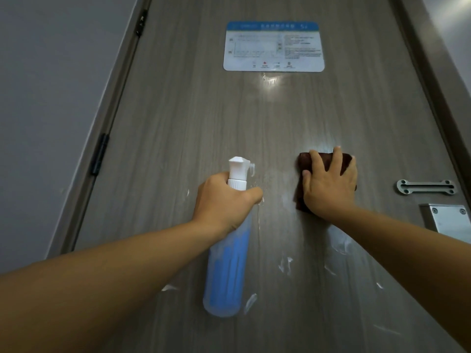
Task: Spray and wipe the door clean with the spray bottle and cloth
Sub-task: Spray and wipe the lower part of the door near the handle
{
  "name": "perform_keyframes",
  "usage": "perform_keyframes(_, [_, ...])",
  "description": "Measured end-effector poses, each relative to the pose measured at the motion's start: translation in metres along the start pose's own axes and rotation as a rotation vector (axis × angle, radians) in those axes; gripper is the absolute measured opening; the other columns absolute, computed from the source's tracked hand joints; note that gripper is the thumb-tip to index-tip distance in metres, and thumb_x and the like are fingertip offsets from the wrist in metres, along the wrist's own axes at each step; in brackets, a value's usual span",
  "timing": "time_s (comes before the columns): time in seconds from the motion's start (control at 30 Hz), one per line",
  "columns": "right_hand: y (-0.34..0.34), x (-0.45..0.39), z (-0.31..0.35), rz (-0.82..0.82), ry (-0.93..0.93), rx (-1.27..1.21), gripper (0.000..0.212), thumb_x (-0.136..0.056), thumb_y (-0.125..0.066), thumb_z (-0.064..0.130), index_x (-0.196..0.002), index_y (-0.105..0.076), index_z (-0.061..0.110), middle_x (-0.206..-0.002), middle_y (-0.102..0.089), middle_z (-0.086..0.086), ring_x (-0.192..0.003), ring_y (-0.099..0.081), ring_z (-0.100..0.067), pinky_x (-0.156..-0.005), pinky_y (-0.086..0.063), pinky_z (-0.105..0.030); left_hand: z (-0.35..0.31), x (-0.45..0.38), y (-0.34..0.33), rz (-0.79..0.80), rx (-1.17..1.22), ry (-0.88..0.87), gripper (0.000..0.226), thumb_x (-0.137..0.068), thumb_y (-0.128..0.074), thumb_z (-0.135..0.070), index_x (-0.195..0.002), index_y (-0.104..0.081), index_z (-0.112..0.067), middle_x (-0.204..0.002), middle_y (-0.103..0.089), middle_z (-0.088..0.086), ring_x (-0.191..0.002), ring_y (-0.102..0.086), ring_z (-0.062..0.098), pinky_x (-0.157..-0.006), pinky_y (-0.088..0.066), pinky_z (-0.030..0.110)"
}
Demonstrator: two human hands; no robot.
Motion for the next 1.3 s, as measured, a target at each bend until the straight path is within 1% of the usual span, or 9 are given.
perform_keyframes(0.17, [0.002,-0.002,0.0,0.001,-0.006,-0.025,0.05,-0.105,-0.033,0.051,-0.153,-0.02,0.039,-0.17,0.003,-0.011,-0.153,0.006,-0.051,-0.124,-0.003,-0.065,-0.011,0.005,0.005,0.001,-0.048,-0.038,0.03,-0.055,-0.067,-0.043,-0.068,-0.054,-0.019,-0.059,-0.056,-0.008,-0.053,-0.051,0.009,-0.052,-0.042,0.028])
perform_keyframes(0.33, [0.006,-0.008,0.026,0.002,-0.061,-0.066,0.054,-0.102,-0.039,0.049,-0.153,-0.028,0.033,-0.17,0.001,-0.014,-0.153,0.005,-0.053,-0.123,0.0,-0.064,-0.009,0.008,0.018,-0.067,-0.067,-0.005,0.037,-0.053,-0.067,-0.047,-0.074,-0.06,-0.018,-0.06,-0.059,-0.008,-0.049,-0.05,0.005,-0.051,-0.041,0.026])
perform_keyframes(0.47, [0.003,-0.027,0.077,0.02,0.161,-0.06,0.053,-0.104,-0.038,0.048,-0.155,-0.03,0.033,-0.171,0.0,-0.012,-0.154,0.006,-0.05,-0.124,0.001,-0.061,-0.009,0.008,0.028,-0.11,-0.122,0.009,0.036,-0.05,-0.067,-0.047,-0.07,-0.058,-0.019,-0.058,-0.057,-0.008,-0.048,-0.049,0.005,-0.049,-0.035,0.025])
perform_keyframes(0.63, [-0.003,-0.035,0.112,0.066,0.476,0.016,0.051,-0.107,-0.039,0.047,-0.156,-0.033,0.035,-0.172,-0.005,-0.009,-0.154,-0.002,-0.049,-0.127,-0.005,-0.058,-0.01,0.006,0.033,-0.139,-0.125,0.022,0.037,-0.05,-0.069,-0.045,-0.07,-0.056,-0.017,-0.061,-0.056,-0.005,-0.054,-0.051,0.015,-0.053,-0.037,0.028])
perform_keyframes(0.8, [-0.005,0.025,0.085,0.158,0.815,0.057,0.053,-0.103,-0.041,0.05,-0.154,-0.039,0.035,-0.171,-0.014,-0.009,-0.154,-0.012,-0.047,-0.124,-0.017,-0.061,-0.007,0.008,0.031,-0.151,-0.111,0.001,0.034,-0.05,-0.068,-0.046,-0.068,-0.056,-0.02,-0.053,-0.053,-0.011,-0.047,-0.049,0.004,-0.046,-0.033,0.021])
perform_keyframes(0.93, [-0.002,0.042,0.055,0.187,0.908,0.152,0.057,-0.102,-0.033,0.054,-0.155,-0.039,0.035,-0.171,-0.018,-0.008,-0.155,-0.015,-0.043,-0.126,-0.018,-0.054,-0.006,0.011,0.025,-0.128,-0.136,-0.004,0.036,-0.05,-0.067,-0.047,-0.069,-0.056,-0.019,-0.058,-0.055,-0.008,-0.051,-0.049,0.008,-0.051,-0.035,0.026])
perform_keyframes(1.03, [0.004,0.009,0.058,0.146,0.796,0.137,0.055,-0.103,-0.04,0.051,-0.156,-0.037,0.035,-0.171,-0.014,-0.009,-0.155,-0.013,-0.043,-0.126,-0.02,-0.053,-0.008,0.013,0.019,-0.116,-0.142,0.007,0.035,-0.05,-0.068,-0.046,-0.069,-0.054,-0.019,-0.06,-0.055,-0.007,-0.054,-0.051,0.014,-0.053,-0.036,0.027])
perform_keyframes(1.13, [0.005,-0.03,0.067,0.114,0.56,0.079,0.054,-0.105,-0.039,0.052,-0.157,-0.03,0.037,-0.172,-0.004,-0.009,-0.156,-0.002,-0.044,-0.126,-0.012,-0.054,-0.007,0.015,0.014,-0.108,-0.149,0.019,0.034,-0.052,-0.068,-0.045,-0.07,-0.054,-0.02,-0.06,-0.055,-0.007,-0.054,-0.051,0.014,-0.053,-0.035,0.026])
perform_keyframes(1.3, [-0.007,-0.037,0.091,0.039,0.377,0.0,0.055,-0.104,-0.037,0.052,-0.156,-0.03,0.034,-0.172,0.0,-0.013,-0.154,0.003,-0.05,-0.125,-0.003,-0.059,-0.009,0.019,0.009,-0.128,-0.177,0.006,0.035,-0.053,-0.068,-0.046,-0.071,-0.055,-0.02,-0.06,-0.056,-0.007,-0.054,-0.051,0.012,-0.053,-0.035,0.027])
Point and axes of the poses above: each hand's wrist, its own x-axis away from the middle knuckle, its own y-axis out of the back of the hand, z = x × y, the point moved 4 cm from there along -x, towards the middle knuckle
